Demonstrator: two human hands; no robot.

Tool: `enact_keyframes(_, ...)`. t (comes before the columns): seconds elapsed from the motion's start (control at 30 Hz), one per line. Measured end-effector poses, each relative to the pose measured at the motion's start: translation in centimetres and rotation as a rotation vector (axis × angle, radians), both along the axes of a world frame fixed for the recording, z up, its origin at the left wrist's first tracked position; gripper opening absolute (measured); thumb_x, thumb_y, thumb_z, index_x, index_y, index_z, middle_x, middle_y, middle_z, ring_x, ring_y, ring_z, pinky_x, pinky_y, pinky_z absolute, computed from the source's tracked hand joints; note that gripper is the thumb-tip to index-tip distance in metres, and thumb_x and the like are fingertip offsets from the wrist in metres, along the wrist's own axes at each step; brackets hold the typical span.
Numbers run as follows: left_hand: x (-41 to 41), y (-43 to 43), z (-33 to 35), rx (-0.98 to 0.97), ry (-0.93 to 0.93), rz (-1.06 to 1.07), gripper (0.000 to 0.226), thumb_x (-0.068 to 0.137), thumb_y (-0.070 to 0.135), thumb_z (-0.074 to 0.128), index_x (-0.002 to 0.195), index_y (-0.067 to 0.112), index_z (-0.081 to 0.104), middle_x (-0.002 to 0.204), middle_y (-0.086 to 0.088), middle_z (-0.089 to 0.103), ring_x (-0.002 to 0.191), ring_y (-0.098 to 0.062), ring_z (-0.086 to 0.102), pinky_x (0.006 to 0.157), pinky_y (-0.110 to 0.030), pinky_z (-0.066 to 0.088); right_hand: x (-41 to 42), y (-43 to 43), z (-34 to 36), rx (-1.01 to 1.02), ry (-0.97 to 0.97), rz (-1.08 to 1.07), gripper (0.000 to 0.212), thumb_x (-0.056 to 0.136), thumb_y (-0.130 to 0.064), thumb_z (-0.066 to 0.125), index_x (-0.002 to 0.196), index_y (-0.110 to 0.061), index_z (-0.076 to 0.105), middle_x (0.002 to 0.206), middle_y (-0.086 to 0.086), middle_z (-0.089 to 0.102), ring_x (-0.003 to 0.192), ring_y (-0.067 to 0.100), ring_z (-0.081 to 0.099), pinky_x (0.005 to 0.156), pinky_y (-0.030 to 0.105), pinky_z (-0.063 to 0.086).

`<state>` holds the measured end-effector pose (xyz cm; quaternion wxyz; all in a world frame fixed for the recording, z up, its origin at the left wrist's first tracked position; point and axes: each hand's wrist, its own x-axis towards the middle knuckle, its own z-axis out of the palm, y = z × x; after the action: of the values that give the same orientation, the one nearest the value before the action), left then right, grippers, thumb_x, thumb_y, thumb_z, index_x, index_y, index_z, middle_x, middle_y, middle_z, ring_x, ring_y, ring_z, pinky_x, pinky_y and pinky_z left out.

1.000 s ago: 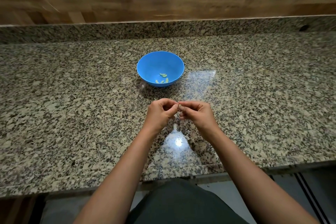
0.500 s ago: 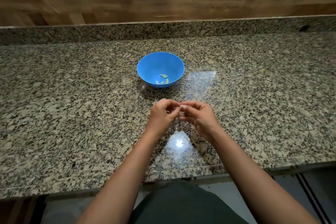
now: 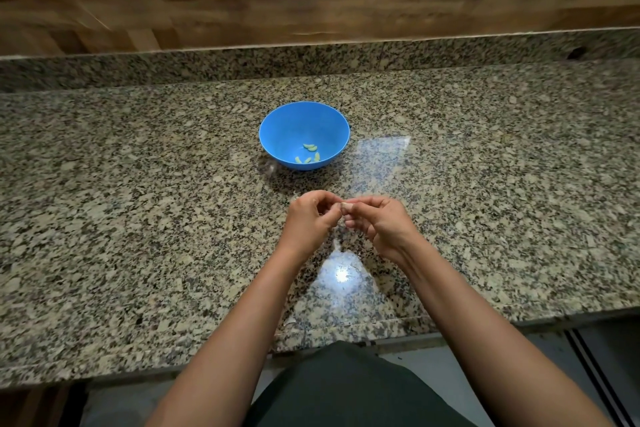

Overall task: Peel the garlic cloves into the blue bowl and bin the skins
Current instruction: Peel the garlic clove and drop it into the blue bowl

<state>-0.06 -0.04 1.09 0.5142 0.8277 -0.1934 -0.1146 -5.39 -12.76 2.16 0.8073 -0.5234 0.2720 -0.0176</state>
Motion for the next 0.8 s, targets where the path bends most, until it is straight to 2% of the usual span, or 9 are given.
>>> enact_keyframes(0.13,0.0,-0.1,0.2,-0.032,0.096,-0.009,0.008,0.087,0.014,0.065,0.092,0.008,0.068,0.084,-0.013,0.069,0.072,-0.020,0.062,0.070,-0.036,0.055,0.1,-0.2,0.6,0.156,0.101,-0.005,0.010,0.083,0.011,0.056,0.075,0.008,0.062,0.071,0.015,0.063,0.059,0.016,0.058,0.051,0.017,0.052)
enact_keyframes(0.27,0.0,-0.1,0.3,-0.065,0.254,-0.007,0.011,0.088,0.009,0.062,0.095,0.002,0.066,0.091,-0.020,0.068,0.073,-0.020,0.062,0.072,-0.035,0.055,0.0,-0.7,0.4,0.235,0.169,0.026,0.008,0.085,0.011,0.055,0.081,0.010,0.062,0.075,0.016,0.062,0.065,0.016,0.058,0.053,0.016,0.054)
enact_keyframes(0.33,0.0,-0.2,0.3,0.021,0.247,-0.025,0.009,0.089,0.010,0.061,0.094,0.004,0.065,0.088,-0.016,0.068,0.071,-0.018,0.062,0.070,-0.034,0.055,0.0,-0.6,0.0,-0.019,0.150,0.097,0.007,0.085,0.008,0.057,0.082,0.009,0.063,0.076,0.016,0.064,0.064,0.017,0.060,0.058,0.021,0.056)
enact_keyframes(0.4,0.1,-0.5,0.3,0.212,0.110,-0.060,0.010,0.091,0.014,0.059,0.095,0.007,0.065,0.084,-0.005,0.065,0.074,-0.014,0.059,0.065,-0.024,0.051,-0.2,-0.1,-0.4,-0.606,0.128,0.216,0.005,0.087,-0.002,0.060,0.086,0.001,0.064,0.081,0.011,0.066,0.068,0.016,0.062,0.066,0.027,0.057)
enact_keyframes(0.47,0.2,-1.0,0.3,0.365,-0.031,-0.062,0.012,0.091,0.015,0.057,0.097,0.007,0.064,0.088,-0.001,0.060,0.080,-0.013,0.056,0.069,-0.022,0.045,-0.3,0.5,-0.7,-1.086,0.060,0.282,0.004,0.087,-0.008,0.060,0.084,-0.006,0.061,0.081,0.002,0.061,0.070,0.010,0.057,0.064,0.019,0.050)
enact_keyframes(0.53,0.5,-1.2,0.1,0.409,-0.089,-0.073,0.011,0.090,0.015,0.057,0.094,0.007,0.063,0.093,-0.004,0.059,0.082,-0.014,0.053,0.070,-0.023,0.040,-0.4,0.8,-0.7,-1.242,-0.022,0.311,0.006,0.088,-0.009,0.059,0.082,-0.010,0.058,0.081,0.000,0.056,0.070,0.008,0.052,0.062,0.014,0.044)
enact_keyframes(0.63,0.7,-0.9,0.1,0.330,-0.020,-0.097,0.007,0.088,0.012,0.059,0.090,0.007,0.063,0.090,-0.006,0.061,0.075,-0.012,0.053,0.058,-0.018,0.039,-0.1,0.0,-0.4,-1.106,0.028,0.341,0.003,0.086,-0.010,0.062,0.084,-0.008,0.062,0.082,0.002,0.062,0.072,0.012,0.057,0.063,0.019,0.048)
enact_keyframes(0.73,0.6,-0.6,0.4,0.239,0.038,-0.052,0.006,0.090,0.009,0.057,0.091,0.007,0.063,0.084,-0.003,0.062,0.066,-0.007,0.052,0.053,-0.011,0.041,-0.1,-0.9,-0.1,-0.715,0.103,0.410,0.002,0.084,-0.003,0.063,0.083,-0.003,0.065,0.073,0.005,0.066,0.064,0.012,0.061,0.060,0.022,0.051)
enact_keyframes(0.8,1.0,-0.4,0.5,0.227,0.041,-0.045,0.007,0.090,0.009,0.058,0.093,0.008,0.065,0.085,-0.001,0.062,0.067,-0.006,0.052,0.057,-0.011,0.042,-0.4,-1.1,-0.2,-0.387,0.079,0.346,0.005,0.084,0.004,0.060,0.081,0.002,0.064,0.072,0.010,0.066,0.061,0.015,0.062,0.061,0.022,0.053)
